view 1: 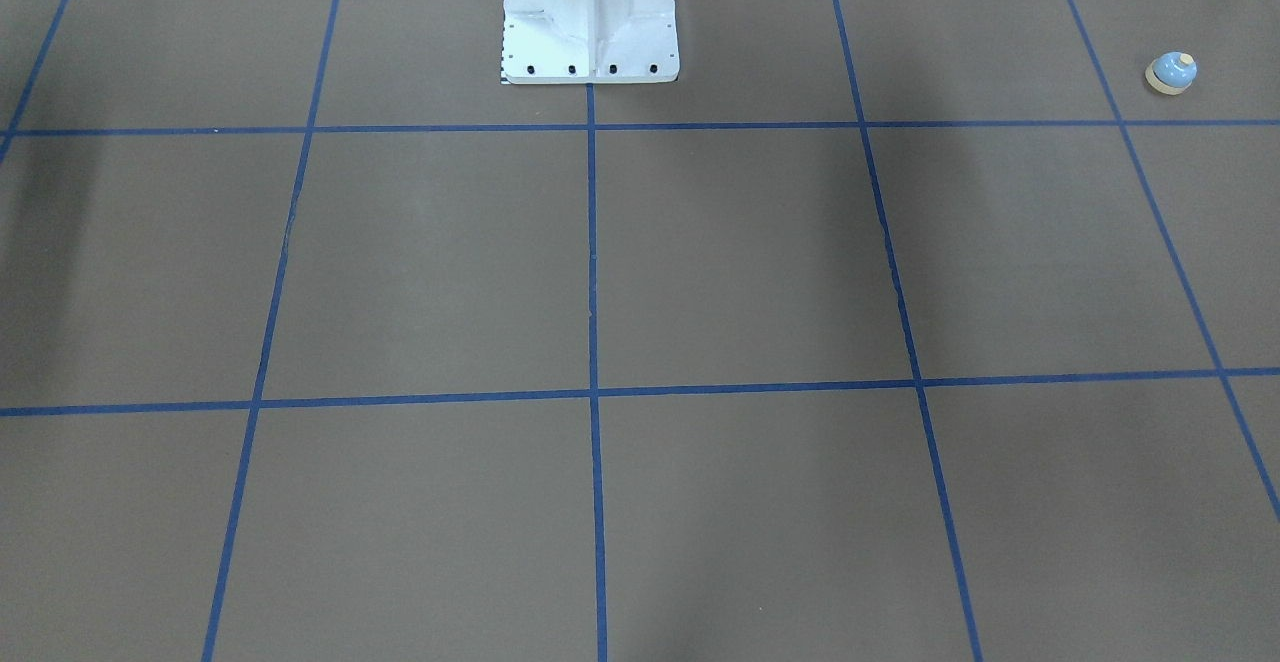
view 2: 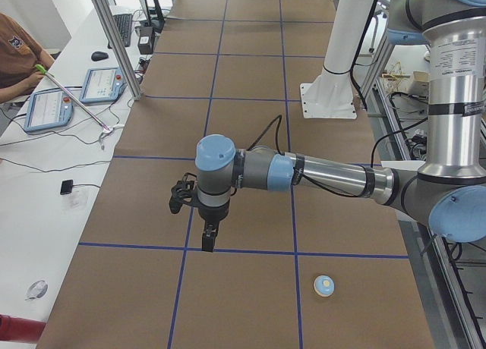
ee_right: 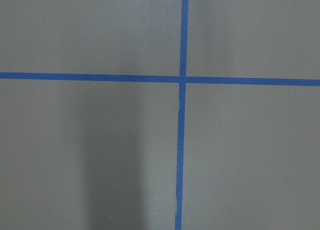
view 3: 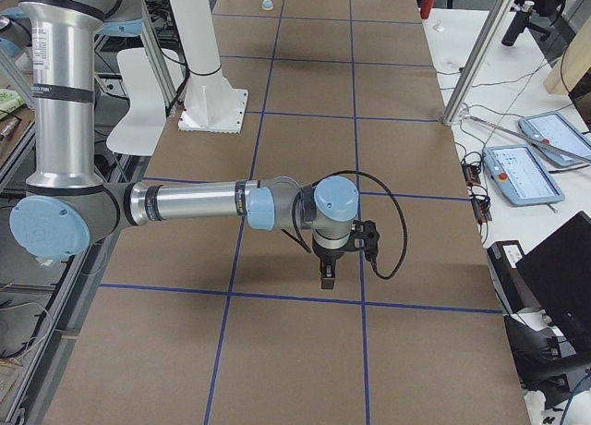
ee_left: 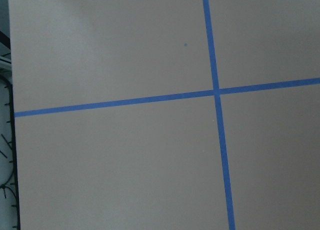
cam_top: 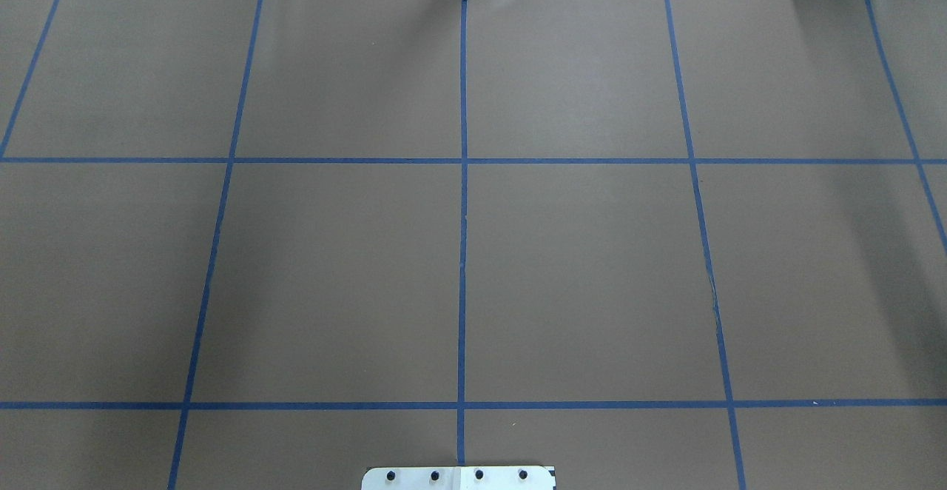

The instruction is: Place and press bell with both arms

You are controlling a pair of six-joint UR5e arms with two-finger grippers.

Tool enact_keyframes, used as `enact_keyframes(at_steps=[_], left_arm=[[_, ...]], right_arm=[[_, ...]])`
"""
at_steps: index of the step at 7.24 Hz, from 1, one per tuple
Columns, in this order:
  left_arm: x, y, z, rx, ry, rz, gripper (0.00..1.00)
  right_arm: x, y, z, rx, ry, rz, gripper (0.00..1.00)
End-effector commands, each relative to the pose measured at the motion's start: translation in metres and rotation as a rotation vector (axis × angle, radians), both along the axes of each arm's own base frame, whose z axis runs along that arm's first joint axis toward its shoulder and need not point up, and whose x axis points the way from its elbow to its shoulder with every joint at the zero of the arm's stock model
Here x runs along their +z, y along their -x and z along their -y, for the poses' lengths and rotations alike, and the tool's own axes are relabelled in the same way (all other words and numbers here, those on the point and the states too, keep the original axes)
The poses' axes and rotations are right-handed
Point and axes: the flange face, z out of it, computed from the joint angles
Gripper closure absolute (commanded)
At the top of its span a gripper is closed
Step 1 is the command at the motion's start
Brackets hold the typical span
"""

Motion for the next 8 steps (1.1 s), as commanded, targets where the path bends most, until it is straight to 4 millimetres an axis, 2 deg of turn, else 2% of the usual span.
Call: enact_keyframes(at_steps=[1, 2, 3, 4, 6, 7, 8], left_arm=[[-0.065, -0.003, -0.028, -0.089, 0.069, 0.06, 0.0], [-0.085, -0.01, -0.041, -0.13, 0.109, 0.113, 0.0], [-0.112, -0.032, -0.05, -0.192, 0.148, 0.137, 0.0], [-0.13, -0.05, -0.062, -0.264, 0.194, 0.166, 0.0], [-0.142, -0.086, -0.094, -0.444, 0.296, 0.207, 0.0], [-0.14, -0.109, -0.107, -0.542, 0.347, 0.25, 0.0], [-0.128, -0.143, -0.118, -0.645, 0.383, 0.336, 0.0]], right_arm=[[-0.035, 0.001, 0.007, 0.0, -0.072, -0.006, 0.0], [-0.037, 0.001, 0.004, 0.001, -0.07, 0.004, 0.0], [-0.029, 0.001, 0.004, 0.0, -0.061, 0.006, 0.0], [-0.03, 0.001, 0.004, -0.001, -0.065, 0.007, 0.0], [-0.03, 0.002, 0.004, -0.003, -0.065, 0.007, 0.0], [-0.031, 0.002, 0.004, -0.002, -0.065, 0.009, 0.0], [-0.031, 0.002, 0.004, -0.002, -0.064, 0.009, 0.0]])
